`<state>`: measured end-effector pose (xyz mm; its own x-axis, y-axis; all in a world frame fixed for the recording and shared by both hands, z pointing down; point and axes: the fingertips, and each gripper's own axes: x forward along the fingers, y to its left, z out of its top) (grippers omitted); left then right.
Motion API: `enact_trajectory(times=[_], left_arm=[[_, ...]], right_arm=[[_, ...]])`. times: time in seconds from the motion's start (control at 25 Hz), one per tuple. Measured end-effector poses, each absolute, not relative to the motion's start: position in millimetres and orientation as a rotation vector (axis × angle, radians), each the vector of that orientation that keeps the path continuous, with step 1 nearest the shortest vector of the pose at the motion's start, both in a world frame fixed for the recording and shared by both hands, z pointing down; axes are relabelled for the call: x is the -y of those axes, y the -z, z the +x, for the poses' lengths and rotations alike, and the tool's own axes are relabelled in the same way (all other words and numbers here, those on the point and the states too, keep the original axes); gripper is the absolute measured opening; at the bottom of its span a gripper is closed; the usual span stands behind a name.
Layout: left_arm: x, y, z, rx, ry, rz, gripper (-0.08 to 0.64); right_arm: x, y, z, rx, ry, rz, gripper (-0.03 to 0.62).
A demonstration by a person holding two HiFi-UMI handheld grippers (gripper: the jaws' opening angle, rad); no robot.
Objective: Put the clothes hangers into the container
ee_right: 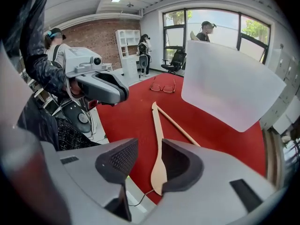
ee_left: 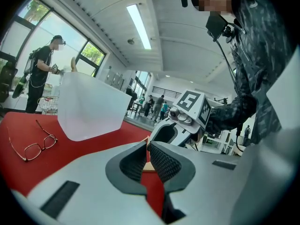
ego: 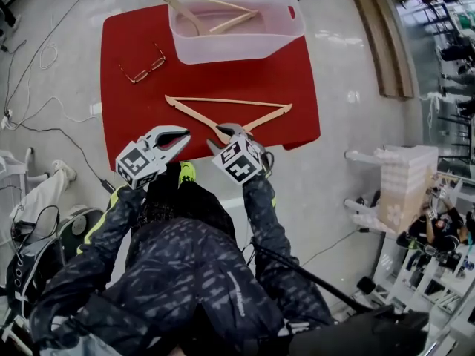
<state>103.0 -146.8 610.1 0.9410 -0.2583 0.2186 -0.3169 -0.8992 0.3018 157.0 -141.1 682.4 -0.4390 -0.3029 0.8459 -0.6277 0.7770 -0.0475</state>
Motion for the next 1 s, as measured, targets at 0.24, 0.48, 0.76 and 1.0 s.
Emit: enact_trajectory(times=[0.24,0.48,0.76,1.0], left_arm=[[158.7,-629.3,100.3,0.411,-0.256,2.77,0.014],[170.5,-659.1,95.3,0.409,-0.279,2.783,0.014],[180.3,-662.8,88.1,0.442,-0.285,2.807,0.014],[182.3,-662.5,87.6,0.45,-0.266,2.784,0.013]], right_arm=[[154.6,-716.4,152.5,2.016,-0.484,0.659,0.158],[167.6,-742.2,145.4,2.0,-0.501,0.648,0.158],[177.9,-766.3,139.2,1.936,-0.483,0.595,0.158],[175.6,-776.9,144.0,1.891,-0.476,0.566,0.158]])
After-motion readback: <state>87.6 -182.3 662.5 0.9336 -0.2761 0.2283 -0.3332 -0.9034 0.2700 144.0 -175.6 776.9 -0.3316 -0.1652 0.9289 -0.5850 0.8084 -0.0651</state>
